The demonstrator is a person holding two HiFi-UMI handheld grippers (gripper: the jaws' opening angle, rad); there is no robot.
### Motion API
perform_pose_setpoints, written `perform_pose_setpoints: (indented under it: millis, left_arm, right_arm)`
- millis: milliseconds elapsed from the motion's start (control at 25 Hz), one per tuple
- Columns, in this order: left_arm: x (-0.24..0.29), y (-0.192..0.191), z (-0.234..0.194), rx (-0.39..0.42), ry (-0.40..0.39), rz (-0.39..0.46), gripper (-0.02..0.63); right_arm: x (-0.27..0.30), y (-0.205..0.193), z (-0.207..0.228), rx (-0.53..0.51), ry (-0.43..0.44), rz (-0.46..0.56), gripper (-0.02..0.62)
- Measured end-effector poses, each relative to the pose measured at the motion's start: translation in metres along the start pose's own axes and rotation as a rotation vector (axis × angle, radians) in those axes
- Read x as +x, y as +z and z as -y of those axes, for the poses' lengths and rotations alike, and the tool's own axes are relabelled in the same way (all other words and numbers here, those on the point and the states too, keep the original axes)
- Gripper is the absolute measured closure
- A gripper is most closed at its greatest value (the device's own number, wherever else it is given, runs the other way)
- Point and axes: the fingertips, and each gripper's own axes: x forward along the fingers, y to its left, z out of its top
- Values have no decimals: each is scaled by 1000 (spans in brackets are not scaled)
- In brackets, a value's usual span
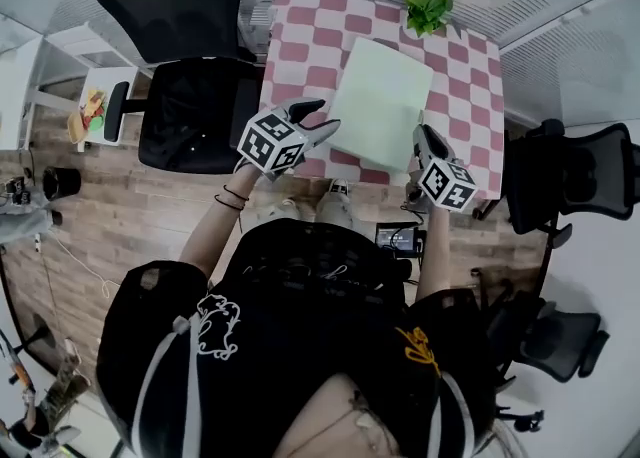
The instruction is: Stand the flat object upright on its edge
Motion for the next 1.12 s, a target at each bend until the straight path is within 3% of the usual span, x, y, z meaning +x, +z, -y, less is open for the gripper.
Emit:
perform_pose_setpoints:
  millis: [120, 200, 400, 600, 760, 1000, 1120]
  left_arm:
    - [36, -7, -22, -75, 15, -38, 369]
    - [57, -14, -38, -138, 26, -71, 335]
    - [105, -34, -74, -270, 32, -166, 253]
    - [124, -51, -96, -332, 89, -231, 238]
    - [137, -60, -96, -371, 68, -259, 236]
    - [142, -68, -94, -511, 26, -220, 238]
    - [143, -66, -93, -498, 51, -210, 238]
  right_arm:
    - [30, -9, 34, 7, 50, -81, 559]
    - [50, -19, 49, 58, 116, -138, 399]
    - [88, -47, 82, 292, 227, -270, 340]
    - [110, -71, 91, 349, 272, -373, 324]
    - [114, -76, 91, 420, 309, -391, 321]
    - [118, -78, 92, 429, 316, -409, 321]
    - [117, -78, 93, 401, 296, -423, 322]
